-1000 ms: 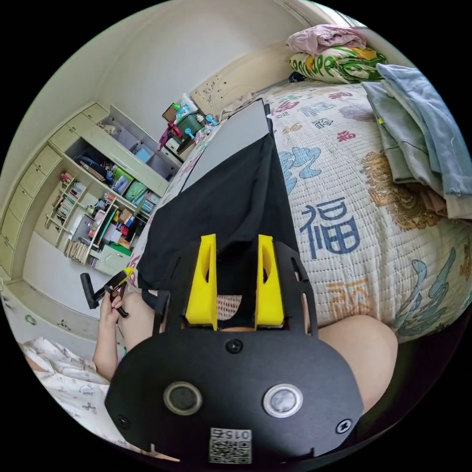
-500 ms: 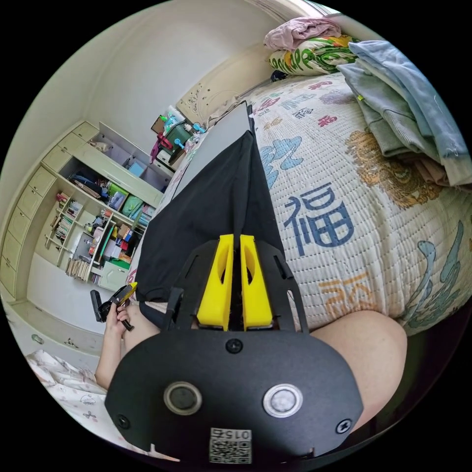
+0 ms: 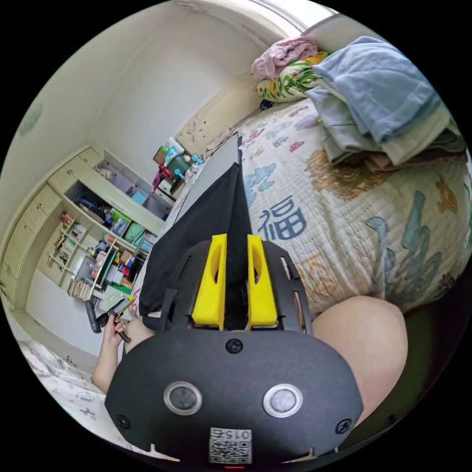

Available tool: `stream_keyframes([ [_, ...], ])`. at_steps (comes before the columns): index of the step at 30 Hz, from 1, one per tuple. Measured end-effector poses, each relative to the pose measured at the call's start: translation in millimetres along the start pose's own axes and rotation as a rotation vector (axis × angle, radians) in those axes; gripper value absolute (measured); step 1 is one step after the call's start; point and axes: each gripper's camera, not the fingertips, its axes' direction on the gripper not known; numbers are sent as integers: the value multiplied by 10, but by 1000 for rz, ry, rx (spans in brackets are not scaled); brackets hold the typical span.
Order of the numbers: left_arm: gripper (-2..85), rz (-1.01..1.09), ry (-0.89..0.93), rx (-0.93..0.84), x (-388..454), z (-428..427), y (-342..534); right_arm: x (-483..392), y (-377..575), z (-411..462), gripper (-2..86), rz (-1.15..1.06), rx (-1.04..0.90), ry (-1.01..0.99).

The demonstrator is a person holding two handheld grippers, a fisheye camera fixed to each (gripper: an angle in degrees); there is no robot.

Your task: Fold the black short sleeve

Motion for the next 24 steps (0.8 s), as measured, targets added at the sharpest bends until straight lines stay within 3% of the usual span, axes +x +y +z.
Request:
stream_keyframes([
  [7,61,300,173,-8,1112,617,-517,357,137,-53,109,37,-70,-19],
  [12,93,600,279,-82,2677,1571,-939,631,180,13,92,25,-90,-129],
  [17,107,707,293,-154,3935,2519,-1345,441,203,130,73,-92,-129,-20],
  [24,106,691,165,-331,5013,3800,-1560,625,233,99,27,-70,-120,-78],
])
